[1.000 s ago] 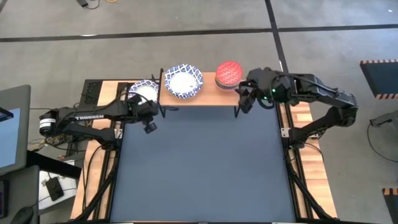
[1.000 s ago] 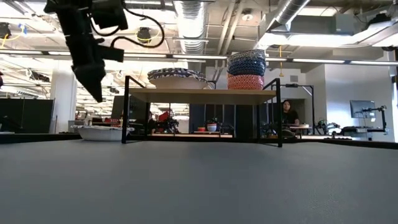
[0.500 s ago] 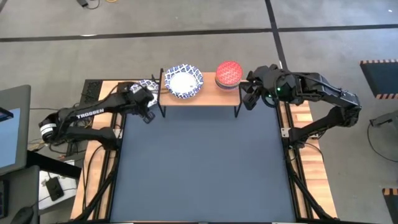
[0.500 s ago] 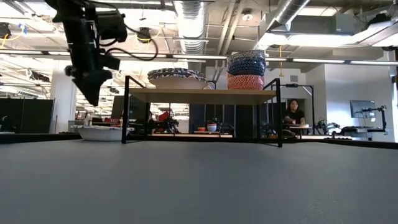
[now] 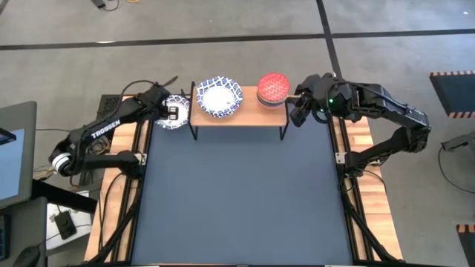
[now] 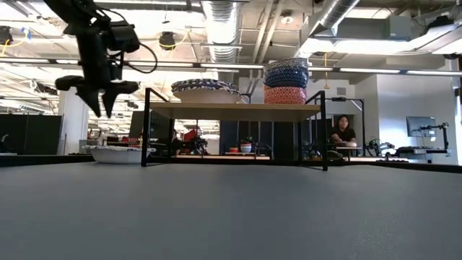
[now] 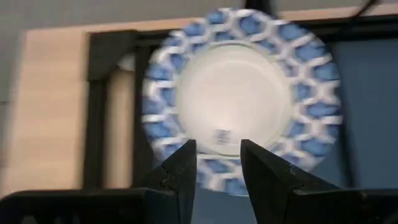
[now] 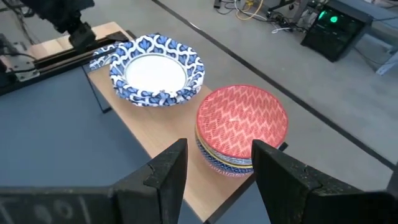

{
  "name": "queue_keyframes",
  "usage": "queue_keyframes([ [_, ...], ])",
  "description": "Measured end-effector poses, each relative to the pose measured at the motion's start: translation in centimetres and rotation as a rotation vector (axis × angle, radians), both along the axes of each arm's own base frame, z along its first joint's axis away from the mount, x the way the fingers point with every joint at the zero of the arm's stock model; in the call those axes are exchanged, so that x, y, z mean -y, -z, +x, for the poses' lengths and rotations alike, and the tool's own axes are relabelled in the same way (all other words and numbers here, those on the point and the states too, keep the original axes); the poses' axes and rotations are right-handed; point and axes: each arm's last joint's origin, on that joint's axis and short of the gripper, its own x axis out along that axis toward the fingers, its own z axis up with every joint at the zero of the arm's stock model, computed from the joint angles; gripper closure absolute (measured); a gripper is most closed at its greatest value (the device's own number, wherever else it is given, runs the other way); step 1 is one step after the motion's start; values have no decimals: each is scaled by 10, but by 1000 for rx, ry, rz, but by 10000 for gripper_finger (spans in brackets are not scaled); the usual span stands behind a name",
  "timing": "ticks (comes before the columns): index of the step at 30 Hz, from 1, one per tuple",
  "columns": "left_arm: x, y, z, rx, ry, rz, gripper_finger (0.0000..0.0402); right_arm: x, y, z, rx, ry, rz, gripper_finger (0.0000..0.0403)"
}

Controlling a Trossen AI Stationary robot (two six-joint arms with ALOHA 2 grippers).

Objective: Place and stack bowls onto a shelf
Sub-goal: Stack the white bowl on top of the other white bowl on the shelf

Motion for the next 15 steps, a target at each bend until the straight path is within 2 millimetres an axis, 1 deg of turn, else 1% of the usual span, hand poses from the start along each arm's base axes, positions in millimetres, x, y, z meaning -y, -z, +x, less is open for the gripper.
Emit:
queue_keyframes([
  [4,-10,6,9,16,-77,-44,272,0,0,0,-3,-1,0,200],
  [6,-16,12,13,40,-153,-73,255,0,1,0,-11,-7,4,200],
  [9,-19,31,8,27,-325,-194,229,-1,3,-2,-36,-10,14,200],
  [12,-25,45,2,18,-509,-255,208,-1,5,-4,-58,0,31,200],
  [15,-32,56,-2,34,-570,-346,198,-2,7,-6,-84,3,39,200],
])
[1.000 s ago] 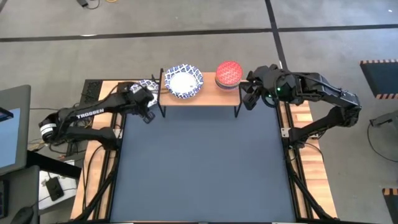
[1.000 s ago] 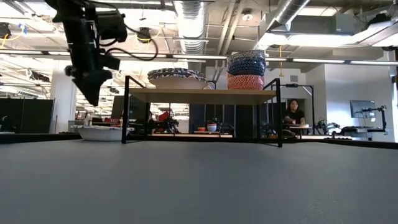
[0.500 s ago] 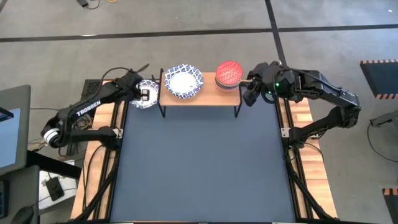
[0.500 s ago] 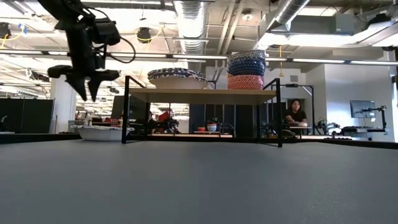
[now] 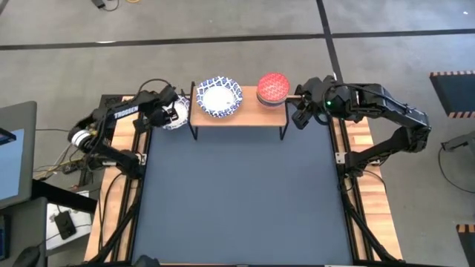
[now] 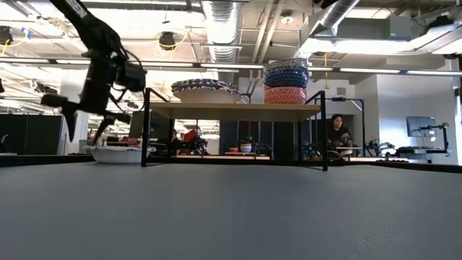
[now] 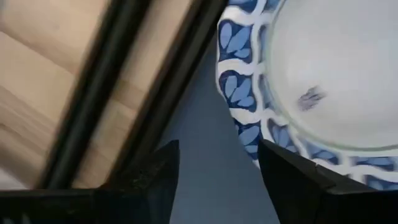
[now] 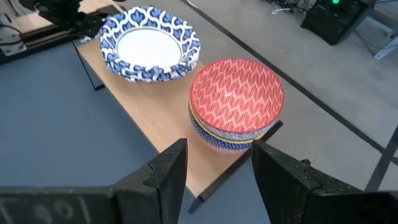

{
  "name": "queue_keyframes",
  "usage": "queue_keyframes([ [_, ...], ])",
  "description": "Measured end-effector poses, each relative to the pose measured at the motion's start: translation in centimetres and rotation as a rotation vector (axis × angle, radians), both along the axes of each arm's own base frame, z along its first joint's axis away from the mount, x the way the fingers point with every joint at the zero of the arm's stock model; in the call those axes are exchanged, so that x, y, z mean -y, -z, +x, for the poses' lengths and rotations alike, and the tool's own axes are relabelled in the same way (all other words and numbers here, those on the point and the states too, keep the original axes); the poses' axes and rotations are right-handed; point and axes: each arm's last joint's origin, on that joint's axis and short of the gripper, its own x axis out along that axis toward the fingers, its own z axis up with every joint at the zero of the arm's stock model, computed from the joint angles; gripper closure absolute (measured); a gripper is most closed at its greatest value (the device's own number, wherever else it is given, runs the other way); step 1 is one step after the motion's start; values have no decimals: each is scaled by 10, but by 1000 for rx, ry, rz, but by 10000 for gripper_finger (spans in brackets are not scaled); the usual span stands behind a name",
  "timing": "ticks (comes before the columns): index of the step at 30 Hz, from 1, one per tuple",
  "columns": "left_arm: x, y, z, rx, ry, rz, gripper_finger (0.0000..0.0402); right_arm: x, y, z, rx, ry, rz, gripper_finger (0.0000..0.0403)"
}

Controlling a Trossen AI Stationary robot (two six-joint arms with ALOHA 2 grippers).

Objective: Place and stack bowls onto a shelf
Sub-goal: Stack the white bowl on top of the other white bowl on the shelf

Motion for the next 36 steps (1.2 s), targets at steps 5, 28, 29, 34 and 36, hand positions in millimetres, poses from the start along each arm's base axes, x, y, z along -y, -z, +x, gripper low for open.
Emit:
queue_keyframes([
  [5,-9,13,-4,-3,-56,-35,195,0,0,0,-9,-1,-3,200],
  [28,-10,23,-5,54,-96,83,215,5,2,-3,-64,3,-30,200],
  [29,-9,25,-6,54,-102,81,223,5,2,-3,-64,2,-30,200],
  [34,-6,31,-7,64,-101,70,292,5,2,-3,-49,12,-20,200],
  [36,-5,28,-7,72,-102,82,328,3,2,-2,-44,10,-15,200],
])
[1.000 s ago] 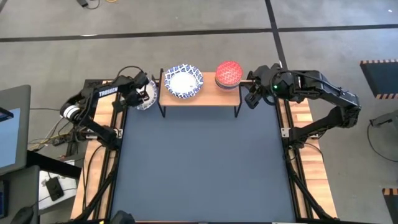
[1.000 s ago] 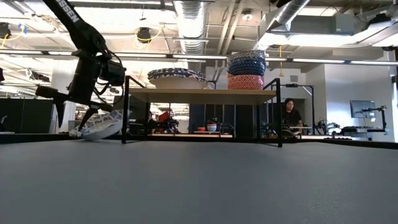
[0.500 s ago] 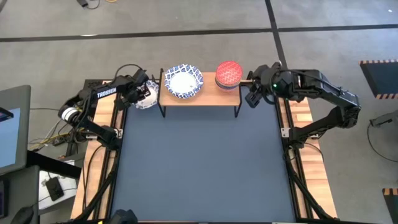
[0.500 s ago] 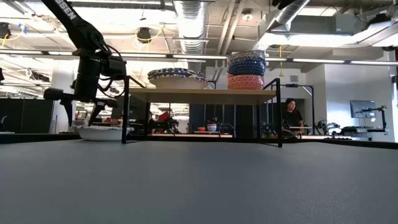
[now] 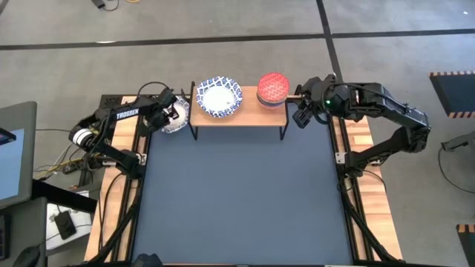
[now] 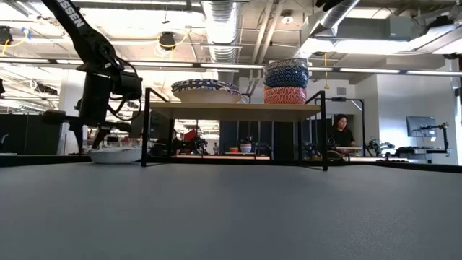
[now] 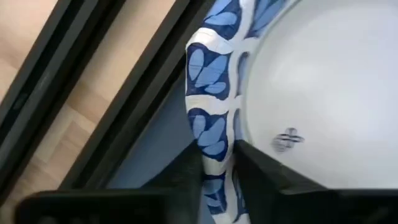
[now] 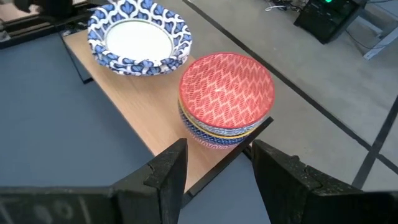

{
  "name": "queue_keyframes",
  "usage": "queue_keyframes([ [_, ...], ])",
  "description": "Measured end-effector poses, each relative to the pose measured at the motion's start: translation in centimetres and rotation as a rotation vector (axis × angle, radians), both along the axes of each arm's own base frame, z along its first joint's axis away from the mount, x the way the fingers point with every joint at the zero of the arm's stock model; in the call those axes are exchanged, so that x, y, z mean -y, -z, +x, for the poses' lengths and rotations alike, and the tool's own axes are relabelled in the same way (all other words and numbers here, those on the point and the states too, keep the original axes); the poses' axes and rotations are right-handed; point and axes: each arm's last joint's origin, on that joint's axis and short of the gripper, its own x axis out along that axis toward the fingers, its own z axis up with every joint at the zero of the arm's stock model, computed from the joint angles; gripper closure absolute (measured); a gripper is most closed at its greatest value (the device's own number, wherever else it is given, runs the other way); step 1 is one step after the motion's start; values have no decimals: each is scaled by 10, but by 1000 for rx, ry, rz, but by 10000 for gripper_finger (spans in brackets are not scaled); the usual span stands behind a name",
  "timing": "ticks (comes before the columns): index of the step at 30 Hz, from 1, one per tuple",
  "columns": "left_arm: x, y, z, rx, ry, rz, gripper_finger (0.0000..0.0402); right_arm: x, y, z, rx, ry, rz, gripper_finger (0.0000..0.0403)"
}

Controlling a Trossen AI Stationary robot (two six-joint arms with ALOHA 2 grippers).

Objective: Place and stack bowls onto a shelf
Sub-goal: Stack the white bowl on top of the other white bowl on the shelf

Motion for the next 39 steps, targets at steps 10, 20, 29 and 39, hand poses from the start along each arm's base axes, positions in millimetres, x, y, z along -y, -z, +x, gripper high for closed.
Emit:
queue_keyframes([
  [10,20,-54,-13,80,-2,251,396,-11,0,2,51,-12,40,200],
  [20,73,-129,-37,216,182,711,398,-15,1,19,167,-67,30,200],
  [29,115,-174,-35,353,696,1087,398,0,-6,50,436,-159,93,200],
  [39,132,-210,-8,310,1017,1188,397,21,6,117,633,-306,133,189],
])
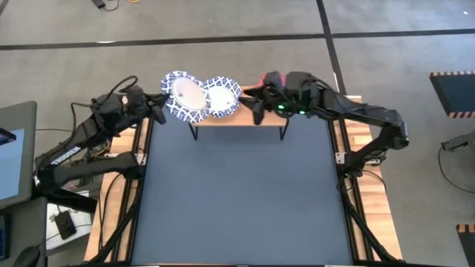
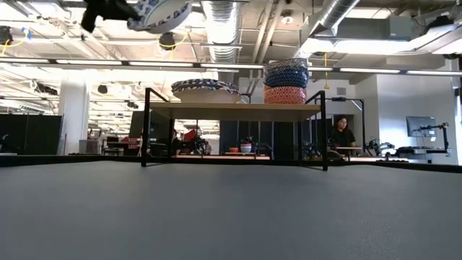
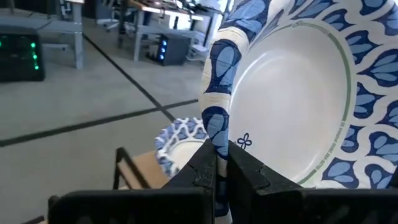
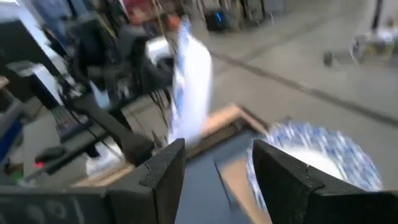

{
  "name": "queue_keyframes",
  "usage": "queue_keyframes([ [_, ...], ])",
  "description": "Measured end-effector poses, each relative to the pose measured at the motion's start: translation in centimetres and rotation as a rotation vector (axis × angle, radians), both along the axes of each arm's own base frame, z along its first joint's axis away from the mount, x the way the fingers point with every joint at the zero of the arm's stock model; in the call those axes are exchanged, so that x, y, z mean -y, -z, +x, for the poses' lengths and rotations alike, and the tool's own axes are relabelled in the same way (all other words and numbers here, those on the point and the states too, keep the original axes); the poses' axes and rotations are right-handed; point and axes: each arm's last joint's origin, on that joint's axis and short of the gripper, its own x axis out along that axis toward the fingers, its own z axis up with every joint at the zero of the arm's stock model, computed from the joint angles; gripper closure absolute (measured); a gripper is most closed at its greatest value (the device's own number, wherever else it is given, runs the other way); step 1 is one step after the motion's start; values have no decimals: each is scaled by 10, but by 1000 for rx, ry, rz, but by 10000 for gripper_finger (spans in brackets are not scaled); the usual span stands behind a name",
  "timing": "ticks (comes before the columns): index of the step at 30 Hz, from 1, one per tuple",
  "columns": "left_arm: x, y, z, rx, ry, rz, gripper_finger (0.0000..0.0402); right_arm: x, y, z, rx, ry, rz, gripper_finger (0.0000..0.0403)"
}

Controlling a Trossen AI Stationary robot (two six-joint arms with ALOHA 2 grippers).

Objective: Place and stack bowls onto a shelf
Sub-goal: Stack the white bowl on top of the other white bowl on the shelf

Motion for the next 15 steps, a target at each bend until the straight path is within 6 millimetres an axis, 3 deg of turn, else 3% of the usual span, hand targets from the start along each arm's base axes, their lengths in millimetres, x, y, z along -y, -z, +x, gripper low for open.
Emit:
queue_keyframes([
  [5,-2,-12,27,-77,16,23,397,6,5,30,102,-32,-113,170],
  [15,-9,-32,68,-186,21,96,397,28,32,53,32,-16,-97,168],
])
